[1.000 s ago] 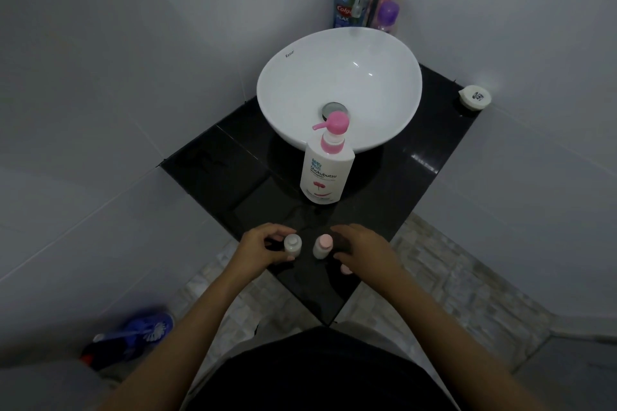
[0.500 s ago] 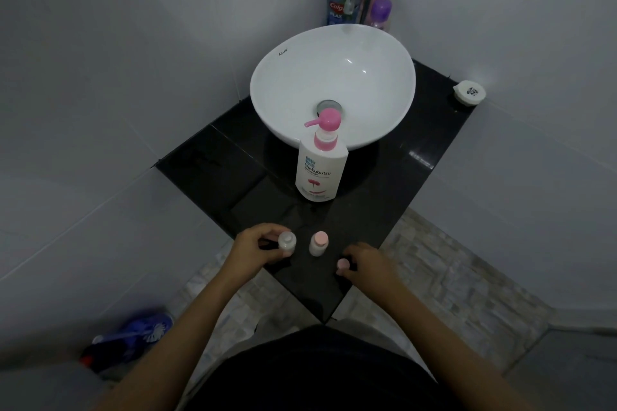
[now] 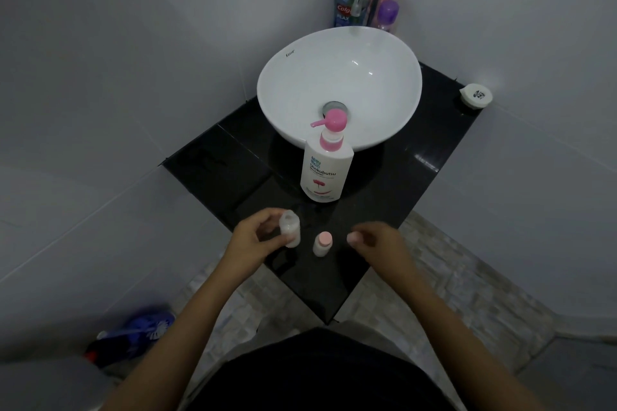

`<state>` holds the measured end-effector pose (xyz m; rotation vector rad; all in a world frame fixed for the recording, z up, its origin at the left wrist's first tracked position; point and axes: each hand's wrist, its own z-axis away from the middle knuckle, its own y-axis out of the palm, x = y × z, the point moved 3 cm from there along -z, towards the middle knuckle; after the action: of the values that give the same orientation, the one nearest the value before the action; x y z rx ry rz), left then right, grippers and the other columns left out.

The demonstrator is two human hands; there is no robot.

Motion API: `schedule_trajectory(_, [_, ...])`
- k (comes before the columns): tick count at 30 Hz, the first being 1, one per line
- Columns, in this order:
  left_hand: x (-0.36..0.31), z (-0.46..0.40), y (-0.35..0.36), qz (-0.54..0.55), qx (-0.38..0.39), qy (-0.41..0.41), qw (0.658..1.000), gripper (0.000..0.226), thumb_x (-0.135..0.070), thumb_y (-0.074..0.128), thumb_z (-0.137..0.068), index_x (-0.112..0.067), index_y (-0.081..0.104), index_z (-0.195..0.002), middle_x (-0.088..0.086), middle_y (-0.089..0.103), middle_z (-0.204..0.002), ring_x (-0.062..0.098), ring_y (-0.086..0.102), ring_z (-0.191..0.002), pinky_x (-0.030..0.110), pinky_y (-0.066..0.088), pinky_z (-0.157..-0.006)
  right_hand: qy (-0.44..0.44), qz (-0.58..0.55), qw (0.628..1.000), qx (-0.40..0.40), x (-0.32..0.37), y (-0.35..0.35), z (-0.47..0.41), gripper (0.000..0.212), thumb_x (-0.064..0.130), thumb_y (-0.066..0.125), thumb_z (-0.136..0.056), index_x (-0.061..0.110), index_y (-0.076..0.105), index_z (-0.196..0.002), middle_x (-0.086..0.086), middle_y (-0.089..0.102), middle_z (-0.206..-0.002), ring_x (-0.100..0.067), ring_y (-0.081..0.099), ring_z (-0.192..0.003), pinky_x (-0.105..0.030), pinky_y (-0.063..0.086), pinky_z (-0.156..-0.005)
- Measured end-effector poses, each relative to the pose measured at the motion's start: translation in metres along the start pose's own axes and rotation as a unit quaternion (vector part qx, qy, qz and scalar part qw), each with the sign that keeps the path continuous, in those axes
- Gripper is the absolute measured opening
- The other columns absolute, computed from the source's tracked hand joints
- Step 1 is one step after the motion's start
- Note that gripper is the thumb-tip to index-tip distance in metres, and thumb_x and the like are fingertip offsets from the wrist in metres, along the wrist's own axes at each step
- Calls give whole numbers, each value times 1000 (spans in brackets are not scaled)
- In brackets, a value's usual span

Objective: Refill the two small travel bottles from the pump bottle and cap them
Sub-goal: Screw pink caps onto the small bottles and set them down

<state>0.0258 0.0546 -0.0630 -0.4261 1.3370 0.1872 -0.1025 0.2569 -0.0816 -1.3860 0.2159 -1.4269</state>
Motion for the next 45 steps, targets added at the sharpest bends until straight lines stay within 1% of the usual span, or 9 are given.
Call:
schedule_trajectory(6, [-64, 7, -8, 47, 2, 64, 997, 35, -15, 67, -81, -36, 60, -108, -32, 66, -102, -13, 61, -98, 1, 46, -77, -57, -294, 951, -76, 74, -83, 20, 19, 15, 71, -80, 19, 69, -98, -2, 73, -89, -6, 69, -70, -11, 50, -59])
schedule_trajectory(10, [-93, 9, -12, 86, -3, 101, 991, 35, -28, 68, -74, -36, 61, -107, -26, 67, -107, -4, 64, -100, 7, 49, -79, -138, -355, 922, -70, 121, -118, 38, 33, 28, 71, -73, 16, 70, -104, -4, 74, -94, -13, 71, -74, -15, 52, -60])
schedule_trajectory(18, [-102, 15, -7, 40, 23, 113, 993, 31, -38, 61, -79, -41, 62, -110, -24, 65, -108, 1, 62, -99, 14, 53, -81, -198, -223, 953, -48, 142, -107, 44, 31, 11, 70, -81, 12, 68, -112, -3, 70, -100, -15, 66, -86, -22, 56, -78])
schedule_trajectory(29, [-107, 19, -2, 61, 42, 105, 992, 29, -33, 61, -80, -33, 65, -109, -25, 68, -106, -4, 63, -100, 7, 49, -74, -229, -142, 963, 7, 138, -114, 47, 28, 10, 69, -82, 21, 68, -108, 0, 70, -100, -14, 64, -89, -28, 55, -79])
schedule_trajectory(34, [-110, 20, 0, 59, 37, 108, 992, 27, -34, 63, -78, -33, 66, -105, -23, 69, -101, -4, 64, -94, 6, 49, -71, -172, -162, 972, -7, 131, -107, 42, 18, 29, 67, -81, 18, 70, -96, 9, 68, -76, -1, 64, -60, -7, 45, -54])
schedule_trajectory(37, [-110, 19, 0, 57, 34, 102, 993, 25, -34, 64, -77, -32, 66, -102, -21, 69, -100, -1, 65, -92, 8, 50, -71, -173, -183, 968, -7, 130, -110, 43, 39, 47, 60, -76, 22, 65, -105, 5, 69, -81, -5, 65, -64, -10, 47, -55])
schedule_trajectory(39, [-111, 18, 0, 59, 30, 97, 993, 25, -34, 64, -77, -30, 67, -102, -19, 70, -98, 0, 66, -90, 9, 51, -71, -201, -194, 960, 14, 128, -113, 44, 42, 42, 65, -78, 24, 61, -115, 4, 68, -92, -12, 67, -74, -18, 53, -62])
schedule_trajectory(41, [-111, 17, 1, 57, 29, 97, 993, 26, -34, 65, -77, -28, 68, -101, -18, 71, -97, -1, 66, -89, 9, 51, -71, -211, -169, 963, 22, 127, -112, 43, 31, 37, 67, -78, 26, 64, -107, 6, 69, -91, -10, 67, -72, -16, 53, -60])
schedule_trajectory(45, [-112, 16, 1, 52, 33, 91, 994, 25, -36, 64, -75, -31, 67, -100, -22, 70, -97, -3, 65, -91, 7, 49, -70, -163, -158, 974, -2, 127, -107, 38, 31, 57, 51, -74, 31, 65, -86, 6, 67, -70, -5, 61, -50, -8, 46, -49])
